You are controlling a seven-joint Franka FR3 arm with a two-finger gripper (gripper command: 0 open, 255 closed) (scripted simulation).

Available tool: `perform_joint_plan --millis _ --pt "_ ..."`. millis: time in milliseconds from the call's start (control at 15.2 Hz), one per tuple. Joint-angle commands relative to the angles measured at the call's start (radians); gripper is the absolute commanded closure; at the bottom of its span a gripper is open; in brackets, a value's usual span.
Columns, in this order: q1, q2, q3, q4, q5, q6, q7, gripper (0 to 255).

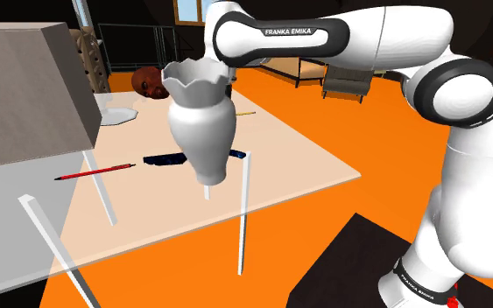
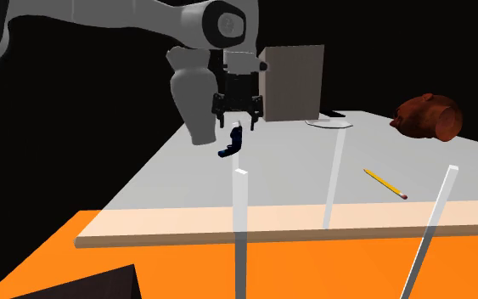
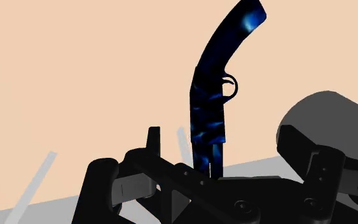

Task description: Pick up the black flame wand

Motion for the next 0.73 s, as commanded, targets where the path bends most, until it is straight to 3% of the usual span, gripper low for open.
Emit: perform_joint_plan --millis 0,132,660 --pt "0.022 0.082 0.019 0.104 -0.015 -0.028 -0.035 0" --pt "0.042 0.150 0.034 0.193 -0.030 -0.054 -0.066 0" --pt "0.039 0.133 0.033 0.064 -0.027 0.057 -0.075 0"
